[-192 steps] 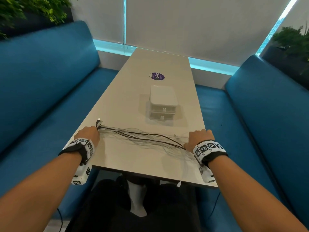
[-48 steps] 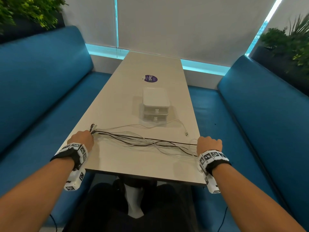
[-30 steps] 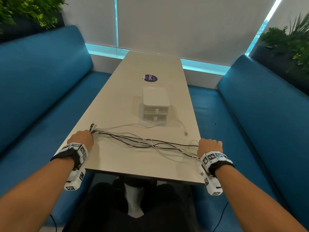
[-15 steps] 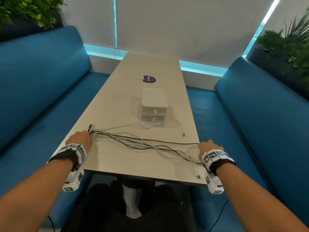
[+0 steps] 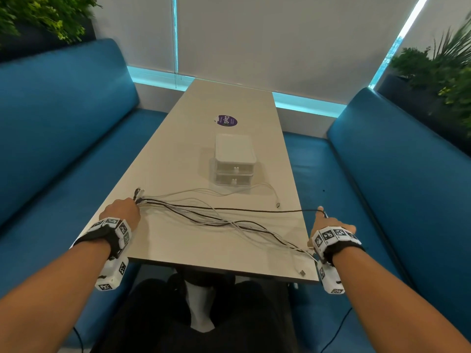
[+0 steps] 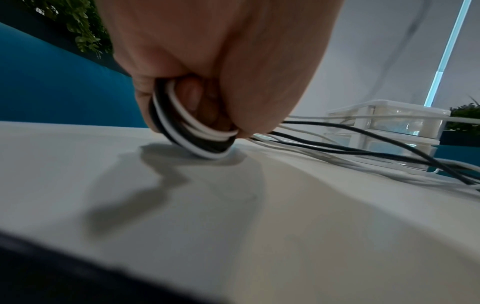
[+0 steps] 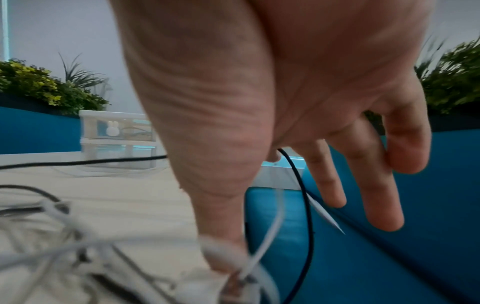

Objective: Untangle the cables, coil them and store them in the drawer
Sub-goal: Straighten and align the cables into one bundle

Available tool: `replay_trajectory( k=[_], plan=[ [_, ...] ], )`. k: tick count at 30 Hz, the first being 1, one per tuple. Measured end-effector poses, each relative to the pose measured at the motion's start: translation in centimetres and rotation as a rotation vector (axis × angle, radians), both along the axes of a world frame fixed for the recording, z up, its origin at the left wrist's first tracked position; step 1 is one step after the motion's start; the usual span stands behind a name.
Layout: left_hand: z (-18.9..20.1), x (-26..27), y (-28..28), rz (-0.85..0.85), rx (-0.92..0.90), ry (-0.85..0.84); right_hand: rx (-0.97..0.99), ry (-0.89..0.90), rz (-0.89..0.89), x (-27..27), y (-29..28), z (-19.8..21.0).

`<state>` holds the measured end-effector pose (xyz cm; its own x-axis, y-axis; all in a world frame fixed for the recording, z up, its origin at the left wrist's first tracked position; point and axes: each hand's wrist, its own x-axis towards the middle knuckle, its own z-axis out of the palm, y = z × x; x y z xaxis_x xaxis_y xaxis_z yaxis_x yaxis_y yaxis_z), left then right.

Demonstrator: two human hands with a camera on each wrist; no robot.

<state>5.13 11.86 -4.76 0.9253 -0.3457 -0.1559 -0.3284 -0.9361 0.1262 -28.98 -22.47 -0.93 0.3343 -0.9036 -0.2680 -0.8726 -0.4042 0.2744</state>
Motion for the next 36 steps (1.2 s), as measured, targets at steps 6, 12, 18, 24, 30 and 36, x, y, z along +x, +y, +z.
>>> replay_trajectory(
  k=[6,12,18,24,30,36],
  plan=[
    [0.0,0.0,0.0,-0.001,-0.014,0.013,-0.058,-0.015,0.014,-0.5,0.2,0.9],
    [0.0,0.2,0.2,0.005,-0.02,0.029,-0.006,-0.106,0.015,-2.1,0.1,1.0],
    [0.4,0.1,0.2,0.04,-0.06,0.02,0.056,-0.253,-0.036,-4.1,-2.6,-1.4],
    [1.1,-0.1,-0.6,0.054,-0.152,0.007,0.152,-0.4,0.047,-3.9,-2.5,-3.2],
    [3.3,-0.4,-2.2,0.068,-0.242,-0.039,0.194,-0.369,-0.099,-4.6,-2.2,-3.8],
    [5.5,0.5,-2.8,0.127,-0.349,-0.104,0.195,-0.226,-0.238,-8.5,-7.8,-11.5]
  ],
)
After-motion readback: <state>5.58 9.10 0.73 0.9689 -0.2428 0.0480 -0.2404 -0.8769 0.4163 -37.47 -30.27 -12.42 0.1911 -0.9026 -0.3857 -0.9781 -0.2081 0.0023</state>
